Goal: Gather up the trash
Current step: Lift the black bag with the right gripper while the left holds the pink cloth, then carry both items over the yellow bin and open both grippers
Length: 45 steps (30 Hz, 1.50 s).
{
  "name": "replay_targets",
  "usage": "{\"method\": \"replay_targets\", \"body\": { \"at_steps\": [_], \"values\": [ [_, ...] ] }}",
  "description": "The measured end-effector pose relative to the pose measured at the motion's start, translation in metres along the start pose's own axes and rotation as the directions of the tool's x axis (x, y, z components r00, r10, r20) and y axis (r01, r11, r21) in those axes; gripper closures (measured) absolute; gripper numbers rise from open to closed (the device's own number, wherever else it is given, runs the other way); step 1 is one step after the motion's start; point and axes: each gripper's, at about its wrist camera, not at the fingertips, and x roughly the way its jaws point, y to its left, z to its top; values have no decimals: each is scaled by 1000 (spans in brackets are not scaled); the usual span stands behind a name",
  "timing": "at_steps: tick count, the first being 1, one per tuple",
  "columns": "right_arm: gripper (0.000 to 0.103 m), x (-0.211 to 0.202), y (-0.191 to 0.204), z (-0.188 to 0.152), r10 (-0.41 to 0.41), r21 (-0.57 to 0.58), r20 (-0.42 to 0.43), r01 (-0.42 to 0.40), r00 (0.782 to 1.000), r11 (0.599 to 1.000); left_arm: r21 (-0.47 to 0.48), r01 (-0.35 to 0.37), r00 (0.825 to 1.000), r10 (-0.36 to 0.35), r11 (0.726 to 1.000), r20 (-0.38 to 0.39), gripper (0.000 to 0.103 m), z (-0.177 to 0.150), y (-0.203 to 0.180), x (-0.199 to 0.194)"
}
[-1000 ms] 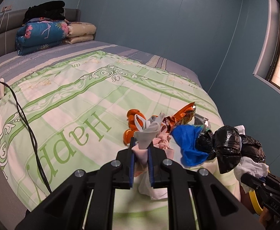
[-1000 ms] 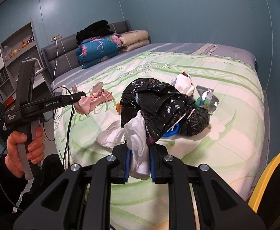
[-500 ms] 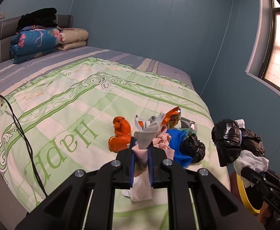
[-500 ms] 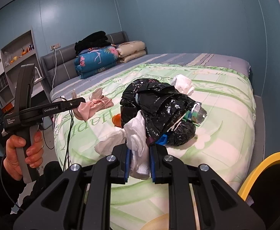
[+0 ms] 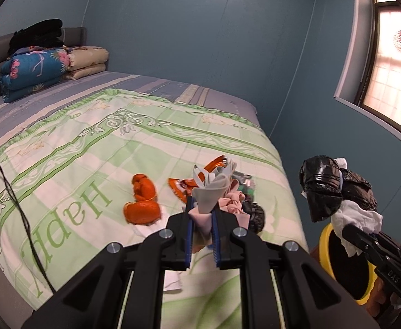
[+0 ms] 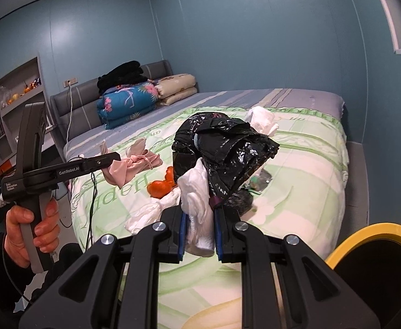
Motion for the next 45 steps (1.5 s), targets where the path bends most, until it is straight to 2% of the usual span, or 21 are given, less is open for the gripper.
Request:
{"method": "replay_targets", "body": {
  "at_steps": [10, 21, 32, 45],
  "values": [
    [88, -28, -21, 8, -69, 18, 52, 68, 996, 998, 39, 72, 997, -73, 997, 16, 92, 6, -39, -1],
    [88, -59, -48, 7, -159, 59, 86, 154, 984, 986, 114, 143, 990, -143, 983, -11, 92, 6, -94, 8],
    [88, -86, -77, 5, -261, 103, 105, 251, 960, 963, 205, 243, 970, -235, 948, -59, 92, -3, -161, 19],
    [88, -104, -107, -9, -361, 154, 86, 345, 929, 926, 282, 343, 939, -315, 896, -140, 92, -22, -218, 38]
  ]
}}
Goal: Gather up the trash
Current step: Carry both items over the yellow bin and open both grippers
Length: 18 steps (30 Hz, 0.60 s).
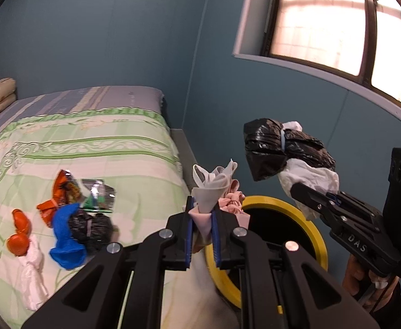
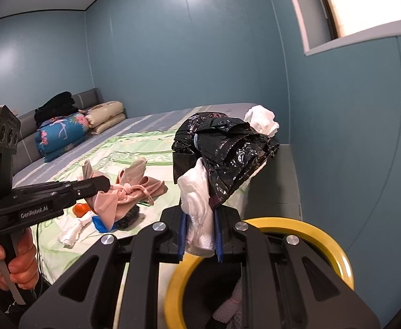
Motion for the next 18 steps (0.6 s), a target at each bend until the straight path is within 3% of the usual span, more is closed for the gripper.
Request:
{"method": "replay_targets", "body": {
  "at_steps": [18],
  "values": [
    [88, 1, -44, -20, -93, 63, -61, 97, 994, 993, 77, 96, 984, -83, 992, -159, 92, -27, -51, 63]
  ]
}}
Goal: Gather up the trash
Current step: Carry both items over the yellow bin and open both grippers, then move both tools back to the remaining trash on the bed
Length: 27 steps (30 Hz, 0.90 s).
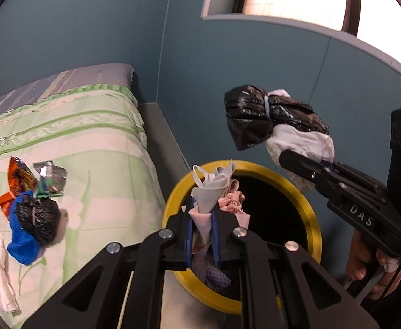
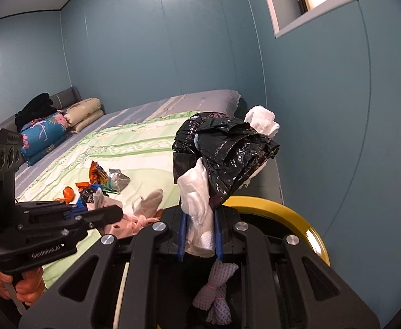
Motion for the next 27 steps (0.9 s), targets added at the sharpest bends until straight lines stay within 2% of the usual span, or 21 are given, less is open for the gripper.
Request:
{"method": "replay_targets", "body": {
  "at_steps": [8, 16, 17, 19, 20, 21, 27],
  "values": [
    [87, 4, -9, -7, 2, 33, -31, -1, 1000, 999, -3, 42, 997, -42, 999, -66, 92, -12, -10, 20],
    [86, 5, -18, -11, 13, 49, -42, -11, 999, 999, 5, 50, 996, -49, 999, -78, 92, -17, -12, 24],
    [86, 5, -18, -11, 8, 47, -43, -6, 999, 999, 3, 54, 996, -54, 999, -77, 88, -17, -12, 24],
    [79, 5, -20, -11, 3, 51, -41, -1, 999, 999, -2, 59, 996, -59, 998, -67, 71, -16, -11, 20],
    [72, 5, -22, -11, 2, 60, -39, 0, 999, 998, -4, 55, 997, -55, 998, -53, 54, -16, -11, 18],
    [68, 5, -23, -11, -1, 65, -38, 4, 999, 998, -6, 49, 998, -49, 999, -40, 49, -16, -9, 15],
    [68, 0, -28, -8, -17, 84, -14, 18, 1000, 996, -33, 26, 1000, -26, 999, 5, 49, -12, 2, 0]
  ]
}}
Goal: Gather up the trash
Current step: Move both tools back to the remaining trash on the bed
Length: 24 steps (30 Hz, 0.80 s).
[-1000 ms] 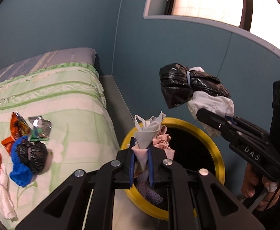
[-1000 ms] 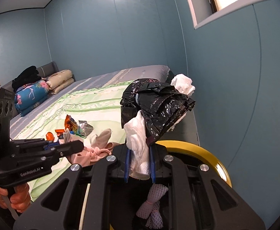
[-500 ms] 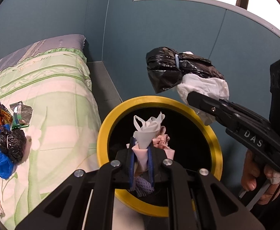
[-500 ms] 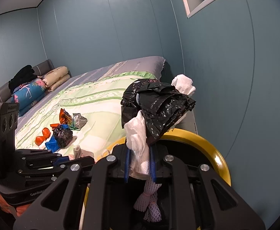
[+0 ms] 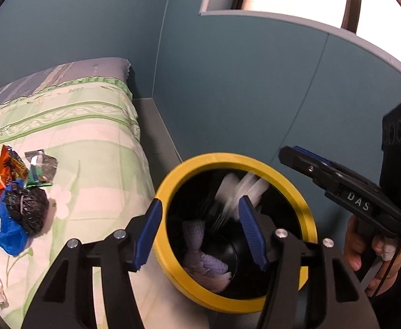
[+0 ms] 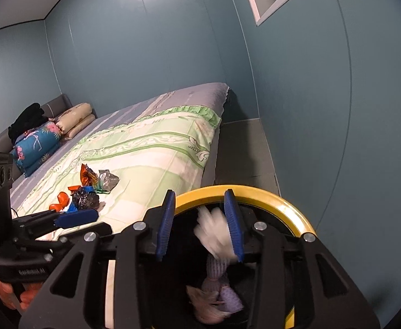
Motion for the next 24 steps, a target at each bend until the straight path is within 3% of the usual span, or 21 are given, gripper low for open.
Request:
{"method": "replay_targets", "body": {
  "at_steps": [13, 24],
  "values": [
    [68, -6, 38, 11, 90, -68, 44, -87, 995, 994, -79, -110, 991, 115, 991, 64, 49, 3, 48, -47],
    [66, 6, 99, 20, 209, -134, 34, -203, 977, 970, -202, -235, 955, 265, 951, 134, 49, 0, 110, -112]
  ]
}}
